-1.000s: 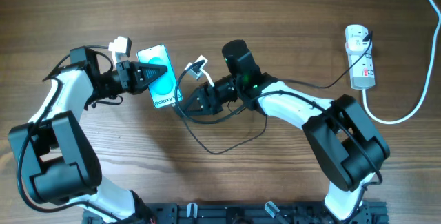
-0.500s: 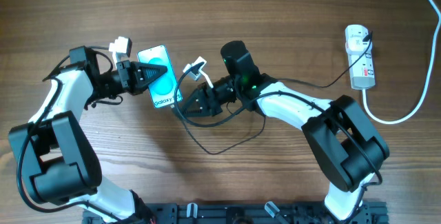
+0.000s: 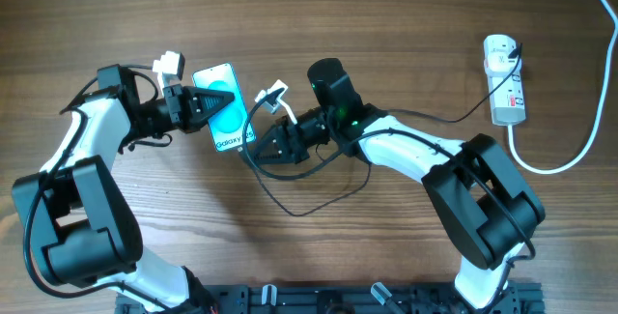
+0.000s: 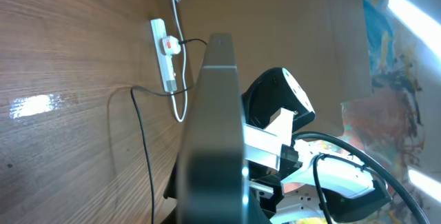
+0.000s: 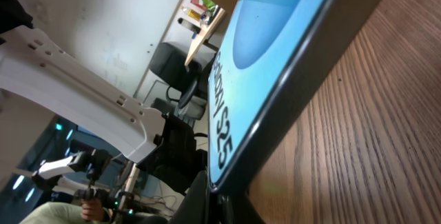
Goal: Plug charger to phone and switch on socket
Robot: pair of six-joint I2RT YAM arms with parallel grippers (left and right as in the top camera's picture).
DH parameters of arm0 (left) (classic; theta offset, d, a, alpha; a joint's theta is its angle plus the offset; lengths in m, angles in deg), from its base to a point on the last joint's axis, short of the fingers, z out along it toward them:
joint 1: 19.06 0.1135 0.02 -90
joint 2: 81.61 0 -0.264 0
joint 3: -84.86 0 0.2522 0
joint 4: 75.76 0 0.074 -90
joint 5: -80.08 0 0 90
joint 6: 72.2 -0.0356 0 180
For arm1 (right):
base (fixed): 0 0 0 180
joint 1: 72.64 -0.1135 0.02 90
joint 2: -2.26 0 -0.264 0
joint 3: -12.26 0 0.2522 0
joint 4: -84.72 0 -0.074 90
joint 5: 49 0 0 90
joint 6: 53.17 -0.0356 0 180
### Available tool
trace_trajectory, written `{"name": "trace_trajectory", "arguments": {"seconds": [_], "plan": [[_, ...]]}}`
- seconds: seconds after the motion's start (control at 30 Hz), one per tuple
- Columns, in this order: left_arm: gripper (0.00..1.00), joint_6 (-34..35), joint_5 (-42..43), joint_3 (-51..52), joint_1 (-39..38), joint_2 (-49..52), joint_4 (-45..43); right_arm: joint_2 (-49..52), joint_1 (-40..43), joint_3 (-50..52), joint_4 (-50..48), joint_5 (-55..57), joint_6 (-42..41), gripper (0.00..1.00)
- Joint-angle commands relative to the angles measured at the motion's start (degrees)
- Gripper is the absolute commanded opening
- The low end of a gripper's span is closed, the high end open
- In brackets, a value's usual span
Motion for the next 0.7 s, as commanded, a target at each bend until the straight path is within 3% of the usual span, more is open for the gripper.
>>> {"name": "trace_trajectory", "arguments": {"seconds": [0.0, 0.67], "plan": [[0.04, 0.1, 1.5, 0.3, 0.1, -1.4, -0.4, 0.3, -0.2, -0.5, -0.8, 0.5, -0.5, 0.04], [0.04, 0.1, 1.6, 0.3, 0.1, -1.4, -0.4, 0.3, -0.2, -0.5, -2.6, 7.1, -6.5, 0.04]]}}
